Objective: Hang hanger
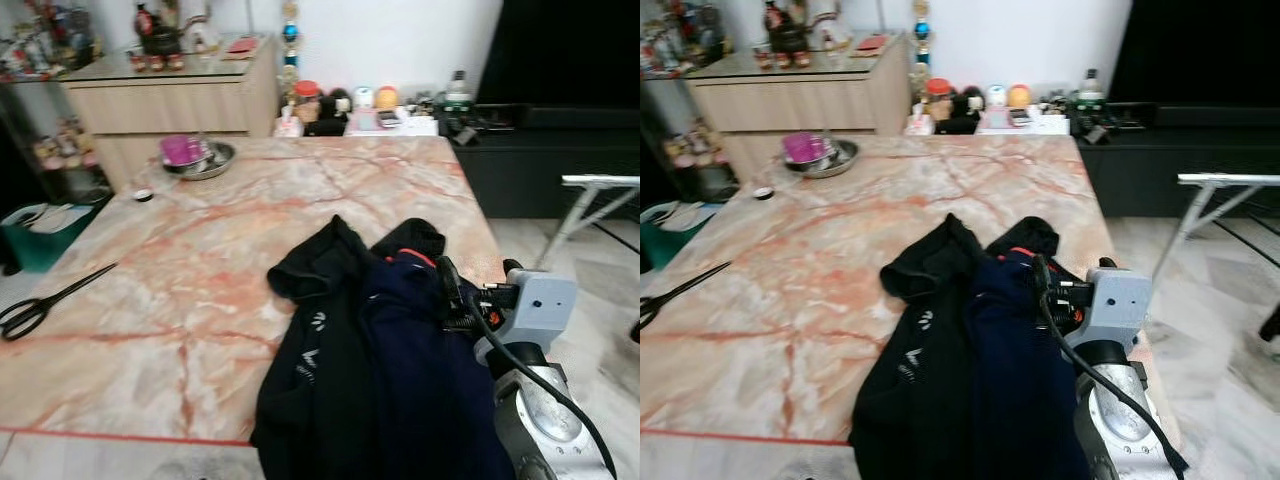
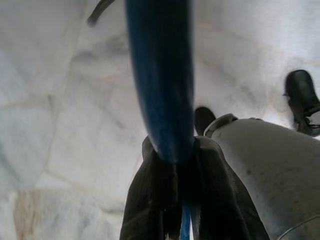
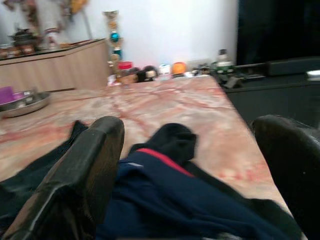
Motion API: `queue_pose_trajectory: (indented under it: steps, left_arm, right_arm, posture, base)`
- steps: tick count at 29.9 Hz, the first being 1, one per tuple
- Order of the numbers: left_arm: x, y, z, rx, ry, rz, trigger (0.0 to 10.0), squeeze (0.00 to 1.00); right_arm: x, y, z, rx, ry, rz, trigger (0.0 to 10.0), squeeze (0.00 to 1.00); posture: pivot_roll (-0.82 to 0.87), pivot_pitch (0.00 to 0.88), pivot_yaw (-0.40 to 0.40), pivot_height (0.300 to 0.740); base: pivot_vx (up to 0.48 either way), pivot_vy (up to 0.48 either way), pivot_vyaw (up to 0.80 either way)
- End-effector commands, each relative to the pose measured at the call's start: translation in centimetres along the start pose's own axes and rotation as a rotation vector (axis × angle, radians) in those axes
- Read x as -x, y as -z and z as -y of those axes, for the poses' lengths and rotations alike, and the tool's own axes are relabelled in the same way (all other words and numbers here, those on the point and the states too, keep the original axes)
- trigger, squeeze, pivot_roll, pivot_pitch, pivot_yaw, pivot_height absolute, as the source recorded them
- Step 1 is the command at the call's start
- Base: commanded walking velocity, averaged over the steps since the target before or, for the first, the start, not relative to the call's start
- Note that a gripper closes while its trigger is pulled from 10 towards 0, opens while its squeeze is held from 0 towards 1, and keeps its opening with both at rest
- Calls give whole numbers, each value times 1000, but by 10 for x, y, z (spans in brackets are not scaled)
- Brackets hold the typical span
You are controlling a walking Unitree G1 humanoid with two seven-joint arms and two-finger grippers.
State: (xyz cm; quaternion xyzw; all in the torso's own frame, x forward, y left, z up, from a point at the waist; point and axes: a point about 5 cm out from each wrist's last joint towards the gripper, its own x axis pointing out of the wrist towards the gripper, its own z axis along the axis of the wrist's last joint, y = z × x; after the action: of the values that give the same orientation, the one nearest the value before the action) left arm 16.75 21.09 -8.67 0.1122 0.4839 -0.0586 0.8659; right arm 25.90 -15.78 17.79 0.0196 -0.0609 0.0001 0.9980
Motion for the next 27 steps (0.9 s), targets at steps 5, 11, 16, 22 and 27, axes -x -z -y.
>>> queue_pose_trajectory:
  steps: [5, 11, 16, 22, 27]
  left_arm:
    - [0, 2, 0, 10, -3, -4, 10000, 0]
    - [0, 2, 0, 20, -1, 1, 10000, 0]
    - [0, 2, 0, 23, 0, 0, 10000, 0]
    - [0, 2, 1, 23, 0, 0, 10000, 0]
    - [0, 1, 0, 22, 0, 1, 10000, 0]
  right_arm:
    - [-4, 0, -1, 10, -3, 13, 10000, 0]
    - [-6, 3, 0, 19, 5, 1, 10000, 0]
    - [-6, 4, -1, 18, 0, -4, 10000, 0]
    - [-7, 5, -1, 23, 0, -10, 10000, 0]
    - [-8, 6, -1, 26, 1, -13, 10000, 0]
  posture:
    - [27, 38, 26, 740]
    - [29, 41, 25, 740]
    - [29, 45, 22, 740]
    - [30, 47, 22, 740]
    - [30, 49, 22, 740]
  base:
    - [0, 0, -149]
    - [-85, 0, 0]
    - [-262, 0, 0]
    - [-264, 0, 0]
    - [-158, 0, 0]
